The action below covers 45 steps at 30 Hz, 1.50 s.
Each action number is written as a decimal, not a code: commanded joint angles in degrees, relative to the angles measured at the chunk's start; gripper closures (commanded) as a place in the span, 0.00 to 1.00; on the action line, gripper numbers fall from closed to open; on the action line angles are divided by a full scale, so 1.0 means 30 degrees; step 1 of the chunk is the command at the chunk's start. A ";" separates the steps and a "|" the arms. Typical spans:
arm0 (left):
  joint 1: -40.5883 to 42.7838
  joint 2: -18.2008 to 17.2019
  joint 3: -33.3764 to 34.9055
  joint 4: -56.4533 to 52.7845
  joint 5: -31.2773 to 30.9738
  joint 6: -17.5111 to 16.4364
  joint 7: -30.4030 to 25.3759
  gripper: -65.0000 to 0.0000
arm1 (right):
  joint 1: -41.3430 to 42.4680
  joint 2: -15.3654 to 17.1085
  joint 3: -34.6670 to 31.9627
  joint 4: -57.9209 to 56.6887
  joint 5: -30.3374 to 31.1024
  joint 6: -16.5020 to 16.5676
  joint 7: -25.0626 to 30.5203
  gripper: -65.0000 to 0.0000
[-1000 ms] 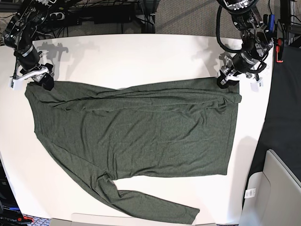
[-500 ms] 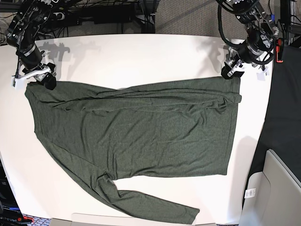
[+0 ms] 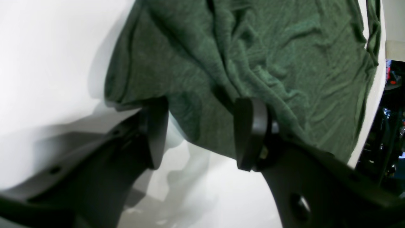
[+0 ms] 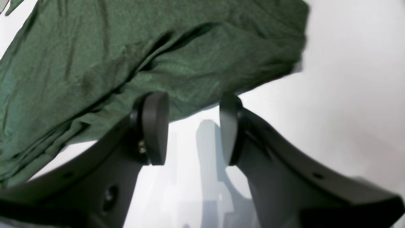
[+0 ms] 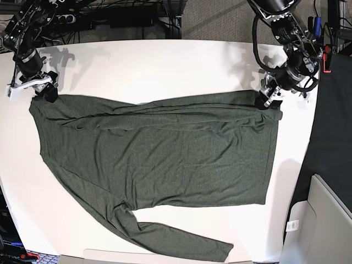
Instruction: Fold the T-shirt properly
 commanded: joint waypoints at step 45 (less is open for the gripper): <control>0.0840 -0.0202 -0.0130 0.1606 0.0171 0.0146 0.0715 1.00 | 0.3121 0.0367 0.3733 -0.6409 0.0458 0.0251 -0.0716 0.99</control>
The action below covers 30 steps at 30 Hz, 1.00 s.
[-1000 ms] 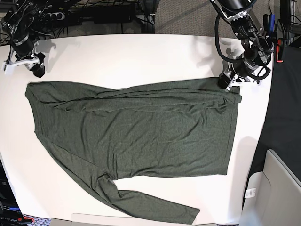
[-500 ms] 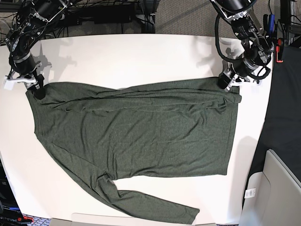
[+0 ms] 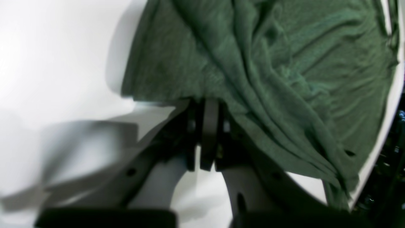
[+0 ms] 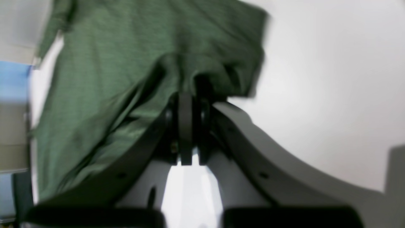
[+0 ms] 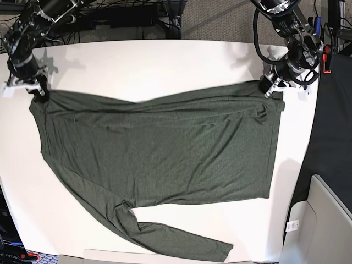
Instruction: Fold the T-shirt properly
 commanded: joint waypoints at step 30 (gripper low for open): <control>0.4692 -0.1060 -0.0072 0.4360 -0.0405 -0.0095 0.0667 1.00 | -0.5639 0.0998 0.1013 0.4273 0.3372 -0.0375 -0.0286 0.99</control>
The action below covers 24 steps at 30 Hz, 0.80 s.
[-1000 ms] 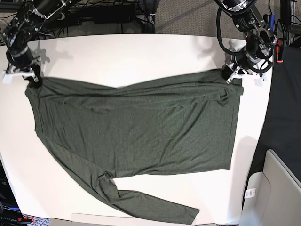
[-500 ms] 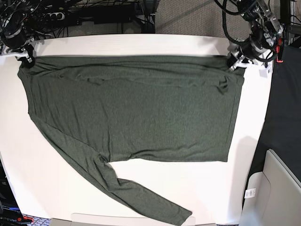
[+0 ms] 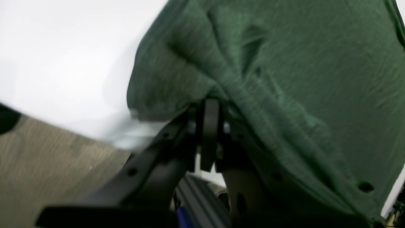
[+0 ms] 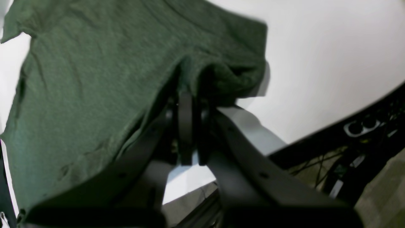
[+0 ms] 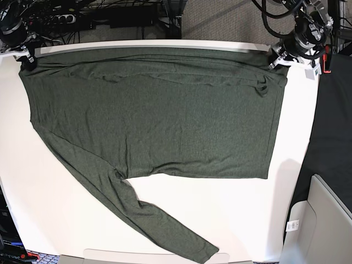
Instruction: Fold the T-shirt properly
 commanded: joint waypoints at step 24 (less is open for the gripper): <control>0.1509 -0.0281 -0.0130 0.1730 -0.0048 0.0175 -0.0047 0.73 | -0.0798 0.0393 0.1171 0.0500 -0.0099 -0.0151 0.0406 0.72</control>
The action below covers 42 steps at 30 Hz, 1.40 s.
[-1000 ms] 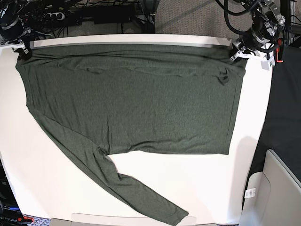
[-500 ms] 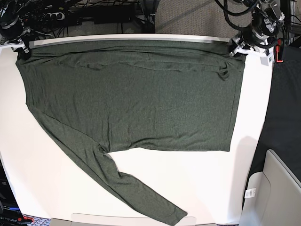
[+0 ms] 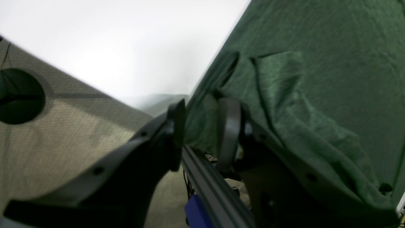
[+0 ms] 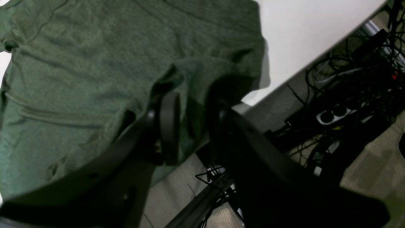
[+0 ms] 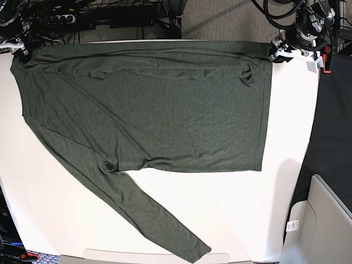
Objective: Fold the T-shirt properly
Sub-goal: 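Move both grippers to the shirt's hem corners and grasp them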
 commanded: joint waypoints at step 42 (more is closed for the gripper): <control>-1.5450 -0.2245 0.2024 -1.1303 0.1242 0.0059 -0.1278 0.62 | 1.1740 0.4503 -0.7262 -0.0254 -0.7025 0.0229 0.0443 0.69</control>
